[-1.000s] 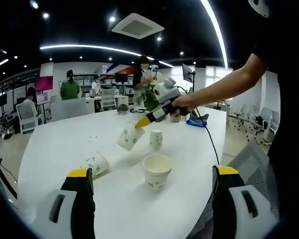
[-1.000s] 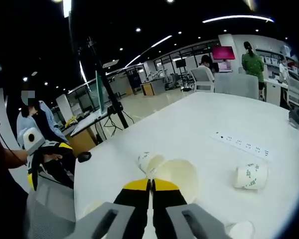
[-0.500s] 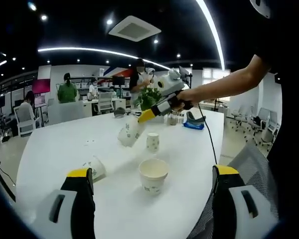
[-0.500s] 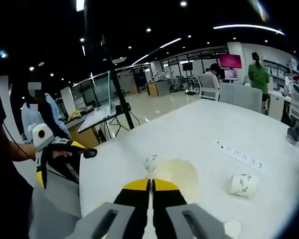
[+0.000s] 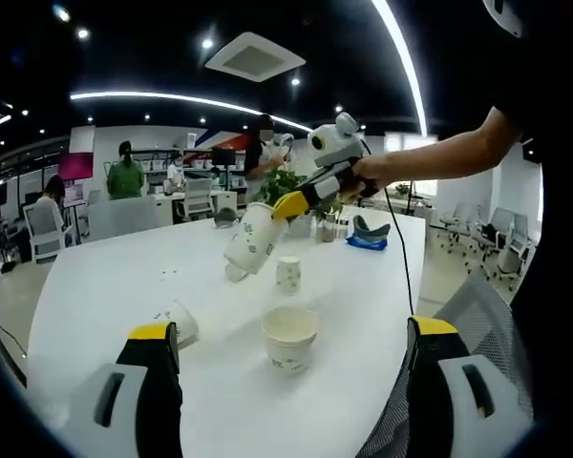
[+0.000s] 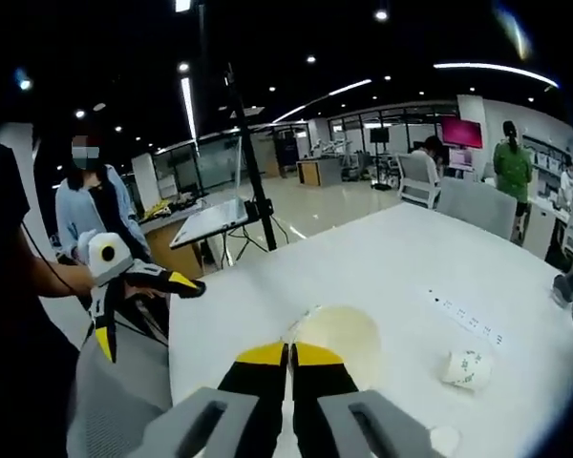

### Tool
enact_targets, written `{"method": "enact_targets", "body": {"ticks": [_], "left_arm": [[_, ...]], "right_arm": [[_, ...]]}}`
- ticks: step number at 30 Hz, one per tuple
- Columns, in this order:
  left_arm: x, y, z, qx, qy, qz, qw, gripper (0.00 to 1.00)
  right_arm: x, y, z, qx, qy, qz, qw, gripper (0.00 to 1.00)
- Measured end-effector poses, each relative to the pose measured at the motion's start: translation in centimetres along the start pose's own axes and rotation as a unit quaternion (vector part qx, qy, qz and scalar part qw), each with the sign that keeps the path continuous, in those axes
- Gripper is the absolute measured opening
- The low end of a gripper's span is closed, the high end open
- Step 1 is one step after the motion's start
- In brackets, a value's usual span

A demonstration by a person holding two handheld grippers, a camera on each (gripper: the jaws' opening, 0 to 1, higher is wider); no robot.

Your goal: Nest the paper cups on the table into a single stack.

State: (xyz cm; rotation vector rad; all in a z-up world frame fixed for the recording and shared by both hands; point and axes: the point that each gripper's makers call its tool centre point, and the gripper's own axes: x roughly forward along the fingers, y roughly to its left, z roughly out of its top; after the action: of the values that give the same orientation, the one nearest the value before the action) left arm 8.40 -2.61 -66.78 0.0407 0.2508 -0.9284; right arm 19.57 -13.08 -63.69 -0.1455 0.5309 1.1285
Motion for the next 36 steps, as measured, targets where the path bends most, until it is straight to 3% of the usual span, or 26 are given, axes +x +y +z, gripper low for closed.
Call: {"method": "enact_targets", "body": {"ticks": [13,36], "left_arm": [[-0.1,0.3,0.0,0.001,-0.001,0.002,1.0000,0.99],[-0.3,0.1,-0.3,-0.003,-0.001,0.004,1.0000,0.99]], "right_arm": [[0.2,3.0,-0.6,-0.038,0.038,0.025,0.9982,0.00],[1.2,6.1,-4.2,-0.075,0.114,0.068,0.9883,0.00]]}}
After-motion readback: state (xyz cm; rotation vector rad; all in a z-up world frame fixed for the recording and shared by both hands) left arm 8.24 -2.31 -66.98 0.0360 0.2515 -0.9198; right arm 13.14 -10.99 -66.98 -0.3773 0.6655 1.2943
